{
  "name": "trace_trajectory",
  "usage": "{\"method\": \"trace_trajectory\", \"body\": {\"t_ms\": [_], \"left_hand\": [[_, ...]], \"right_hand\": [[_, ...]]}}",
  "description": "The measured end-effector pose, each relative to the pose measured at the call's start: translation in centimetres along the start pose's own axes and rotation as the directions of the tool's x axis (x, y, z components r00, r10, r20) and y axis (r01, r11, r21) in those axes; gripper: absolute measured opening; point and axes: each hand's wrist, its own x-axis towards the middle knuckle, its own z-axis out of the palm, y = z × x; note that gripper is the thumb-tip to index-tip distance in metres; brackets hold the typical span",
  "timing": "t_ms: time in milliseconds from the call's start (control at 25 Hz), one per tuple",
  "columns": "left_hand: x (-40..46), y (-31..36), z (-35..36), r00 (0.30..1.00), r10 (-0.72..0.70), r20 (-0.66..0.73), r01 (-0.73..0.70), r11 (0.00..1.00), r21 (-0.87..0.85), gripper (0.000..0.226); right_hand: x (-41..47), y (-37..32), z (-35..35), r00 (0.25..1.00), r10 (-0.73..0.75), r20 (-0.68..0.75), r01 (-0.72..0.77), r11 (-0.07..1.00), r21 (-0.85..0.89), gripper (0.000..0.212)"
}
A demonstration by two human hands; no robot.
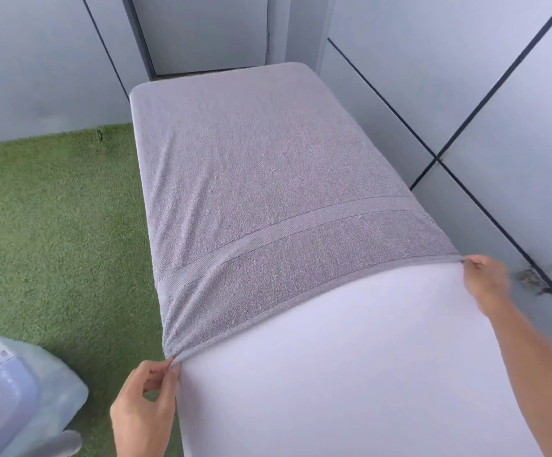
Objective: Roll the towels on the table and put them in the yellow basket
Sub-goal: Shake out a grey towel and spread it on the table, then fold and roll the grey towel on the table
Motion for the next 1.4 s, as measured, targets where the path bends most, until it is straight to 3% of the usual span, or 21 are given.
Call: {"method": "trace_trajectory", "body": {"t_ms": [560, 680, 800, 880, 1000, 1080, 1200, 1320, 1400], "left_hand": [[-25.4, -3.3, -4.1, 0.989, -0.113, -0.092, 0.111, 0.993, -0.034, 0.022], [-29.3, -3.6, -4.9, 0.988, -0.130, -0.079, 0.129, 0.992, -0.015, 0.025], [-30.1, -3.6, -5.0, 0.986, -0.153, -0.069, 0.158, 0.984, 0.086, 0.027], [-30.1, -2.8, -4.2, 0.997, -0.064, -0.045, 0.076, 0.937, 0.341, 0.029], [-30.5, -0.1, -1.2, 0.966, 0.232, 0.117, -0.255, 0.766, 0.590, 0.034], [-30.0, 2.0, 1.4, 0.934, 0.292, 0.207, -0.357, 0.720, 0.595, 0.038], [-29.3, 5.1, 4.7, 0.946, 0.231, 0.226, -0.321, 0.748, 0.581, 0.042], [-29.9, 5.8, 5.3, 0.949, 0.242, 0.200, -0.313, 0.773, 0.551, 0.020], [-30.9, 5.2, 4.6, 0.930, 0.297, 0.217, -0.368, 0.772, 0.519, 0.020]], "right_hand": [[-9.2, 18.3, -10.5, 0.993, 0.010, 0.116, -0.015, 0.999, 0.041, 0.021], [-11.0, 19.4, -13.1, 0.978, -0.055, 0.199, 0.059, 0.998, -0.012, 0.023], [-13.6, 18.3, -14.8, 0.957, -0.173, 0.234, 0.222, 0.953, -0.206, 0.034], [-15.4, 17.5, -15.2, 0.872, -0.412, 0.265, 0.478, 0.833, -0.279, 0.045], [-16.6, 16.7, -15.0, 0.690, -0.629, 0.358, 0.724, 0.604, -0.334, 0.048], [-16.5, 16.4, -14.4, 0.593, -0.701, 0.395, 0.805, 0.512, -0.299, 0.040], [-15.5, 15.8, -14.1, 0.533, -0.745, 0.402, 0.844, 0.499, -0.195, 0.025], [-14.7, 17.1, -14.9, 0.438, -0.799, 0.413, 0.896, 0.427, -0.123, 0.011], [-14.3, 18.6, -16.0, 0.416, -0.801, 0.430, 0.904, 0.417, -0.098, 0.017]]}}
